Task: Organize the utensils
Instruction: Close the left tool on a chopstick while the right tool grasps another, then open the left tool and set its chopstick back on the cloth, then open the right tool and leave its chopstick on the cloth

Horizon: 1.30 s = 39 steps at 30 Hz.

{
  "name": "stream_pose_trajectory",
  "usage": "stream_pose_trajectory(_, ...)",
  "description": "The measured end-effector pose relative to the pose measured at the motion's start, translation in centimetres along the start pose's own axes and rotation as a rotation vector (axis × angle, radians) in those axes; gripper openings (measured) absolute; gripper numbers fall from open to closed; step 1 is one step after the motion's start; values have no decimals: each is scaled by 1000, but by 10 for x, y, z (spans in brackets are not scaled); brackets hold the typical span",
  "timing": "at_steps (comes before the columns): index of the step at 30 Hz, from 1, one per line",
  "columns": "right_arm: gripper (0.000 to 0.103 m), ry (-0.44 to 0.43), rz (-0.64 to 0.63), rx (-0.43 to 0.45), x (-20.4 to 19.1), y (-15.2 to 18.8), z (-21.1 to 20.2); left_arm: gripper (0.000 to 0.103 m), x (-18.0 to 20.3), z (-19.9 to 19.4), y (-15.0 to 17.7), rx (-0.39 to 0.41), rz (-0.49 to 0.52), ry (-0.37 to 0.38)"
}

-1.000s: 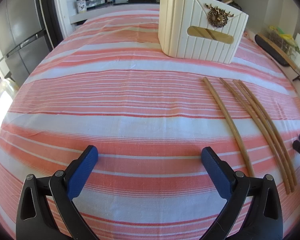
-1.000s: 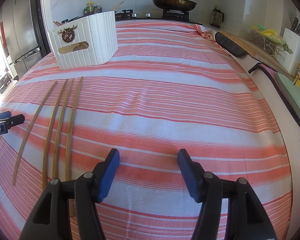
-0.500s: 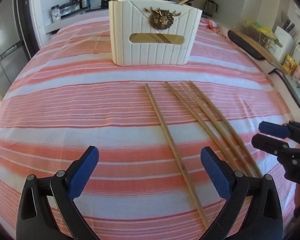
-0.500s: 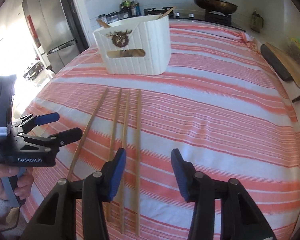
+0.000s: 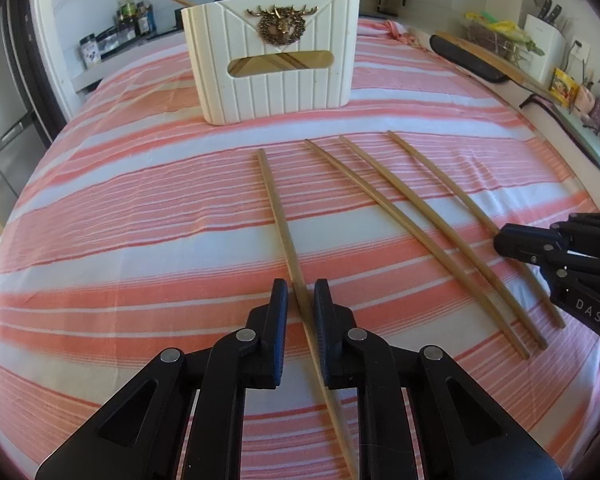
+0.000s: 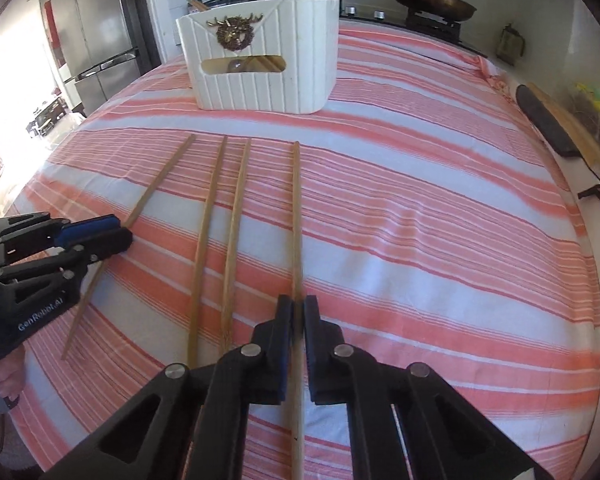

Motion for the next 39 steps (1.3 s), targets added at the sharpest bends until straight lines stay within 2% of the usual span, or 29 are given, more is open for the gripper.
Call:
stream_pose_trajectory(7,6,125,38,79,18,25,-17,12,-30,-8,20,-6,-63,-21)
stream_pose_trajectory(11,6,138,62,106,23,30,-20,13,-40,-10,26,4,-96,-17)
stream_pose_trajectory(18,7,150,64,122,23,30,-18,15,-34,-10,26,16,-73,-38)
stream_pose_trajectory(21,7,146,72,127,22,30,-17,21,-36,-10,26,19,-86,-31)
stream_pose_trajectory(23,7,147,72,127,22,31,-18,30,-37,-11,26,23,-93,-26)
stream_pose_trajectory(27,8,147,71,127,23,30,-18,41,-36,-11,26,23,-89,-29)
stream_pose_trajectory(29,9,150,71,128,23,30,-18,51,-36,-11,27,22,-87,-34)
stream_pose_trajectory(39,12,160,69,132,23,31,-18,57,-35,-10,27,30,-84,-35)
Point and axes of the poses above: each gripper's, at about its wrist camera, not at the fingertips, and z roughly the way its jaws point, x to its right, y to its underside, the point moved 1 cm from there along z, roughly the way its jaws point, and after that the axes turned 15 degrees about z, right-handed, at the moved point
